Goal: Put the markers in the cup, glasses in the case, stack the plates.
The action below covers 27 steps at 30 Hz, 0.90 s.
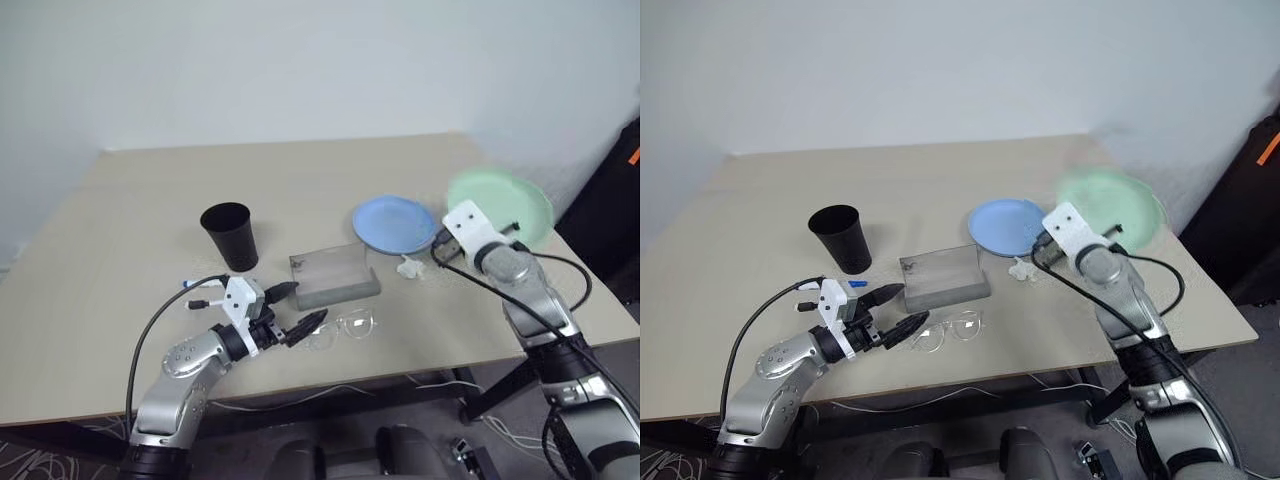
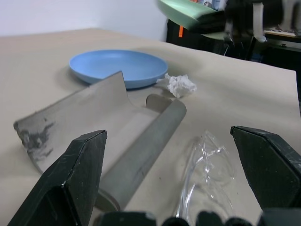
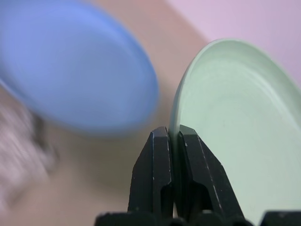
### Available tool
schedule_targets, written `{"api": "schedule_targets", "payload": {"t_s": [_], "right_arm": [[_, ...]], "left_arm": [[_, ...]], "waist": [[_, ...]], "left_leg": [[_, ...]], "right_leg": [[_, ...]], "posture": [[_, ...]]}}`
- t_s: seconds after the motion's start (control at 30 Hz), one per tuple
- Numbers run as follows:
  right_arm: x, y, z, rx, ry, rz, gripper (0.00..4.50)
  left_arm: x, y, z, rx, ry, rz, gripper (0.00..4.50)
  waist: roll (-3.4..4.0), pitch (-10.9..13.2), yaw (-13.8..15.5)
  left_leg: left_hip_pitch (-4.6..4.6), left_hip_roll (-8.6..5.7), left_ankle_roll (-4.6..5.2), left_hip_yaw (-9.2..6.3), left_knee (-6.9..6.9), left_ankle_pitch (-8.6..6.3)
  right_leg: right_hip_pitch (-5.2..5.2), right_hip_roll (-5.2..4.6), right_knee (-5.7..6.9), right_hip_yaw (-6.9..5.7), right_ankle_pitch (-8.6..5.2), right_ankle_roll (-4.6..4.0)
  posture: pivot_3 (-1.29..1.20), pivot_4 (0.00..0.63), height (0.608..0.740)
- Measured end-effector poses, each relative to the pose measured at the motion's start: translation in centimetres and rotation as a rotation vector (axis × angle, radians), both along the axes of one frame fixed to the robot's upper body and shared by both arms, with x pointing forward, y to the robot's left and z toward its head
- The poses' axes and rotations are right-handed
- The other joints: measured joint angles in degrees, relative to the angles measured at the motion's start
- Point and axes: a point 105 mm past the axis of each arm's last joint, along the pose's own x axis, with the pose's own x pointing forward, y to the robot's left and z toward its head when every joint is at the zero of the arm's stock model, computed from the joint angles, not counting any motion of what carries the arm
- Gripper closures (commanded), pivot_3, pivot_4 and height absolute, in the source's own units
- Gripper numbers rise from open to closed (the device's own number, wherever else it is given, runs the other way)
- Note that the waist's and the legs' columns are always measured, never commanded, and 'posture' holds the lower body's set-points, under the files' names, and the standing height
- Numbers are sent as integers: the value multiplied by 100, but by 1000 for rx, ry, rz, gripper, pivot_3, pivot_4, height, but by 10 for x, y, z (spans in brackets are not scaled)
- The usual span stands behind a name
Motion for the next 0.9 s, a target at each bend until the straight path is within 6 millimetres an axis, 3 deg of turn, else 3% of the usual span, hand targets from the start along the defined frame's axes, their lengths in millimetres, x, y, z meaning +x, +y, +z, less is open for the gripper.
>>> {"api": "schedule_targets", "payload": {"t_s": [0.27, 0.47, 0.5, 0.7, 0.9], "right_arm": [[25, 54, -6, 32, 86, 357, 4489], [34, 69, -20, -8, 124, 431, 4489], [34, 70, -24, -16, 133, 435, 3968], [33, 65, -35, -21, 159, 432, 2019], [38, 64, -19, -16, 106, 441, 15]], "left_arm": [[5, -4, 3, 4, -12, -17, 0], [3, -1, -1, 8, -1, 7, 0], [3, -1, -2, 9, 4, 13, 0], [1, 2, 0, 10, -4, 31, 0], [1, 2, 0, 10, -4, 33, 0]], "waist": [[-5, 5, -1], [-5, 5, 3], [-5, 5, 3], [-3, 5, -2], [-1, 5, -3]], "left_leg": [[-3, -12, 6, 1, 1, 3], [-6, -11, 6, 6, -5, 3], [-9, -11, 6, 6, -5, 3], [-1, -12, 5, 4, -5, 3], [4, -11, 4, 3, -4, 4]], "right_leg": [[4, -1, 1, 12, 1, 0], [5, 3, 4, 8, 2, 1], [4, 3, 4, 8, 2, 1], [6, 3, 8, 16, 3, 1], [7, 5, 12, 16, 3, 0]], "posture": [[0, 0, 720], [0, 0, 720], [0, 0, 720], [0, 0, 720], [0, 0, 720]]}}
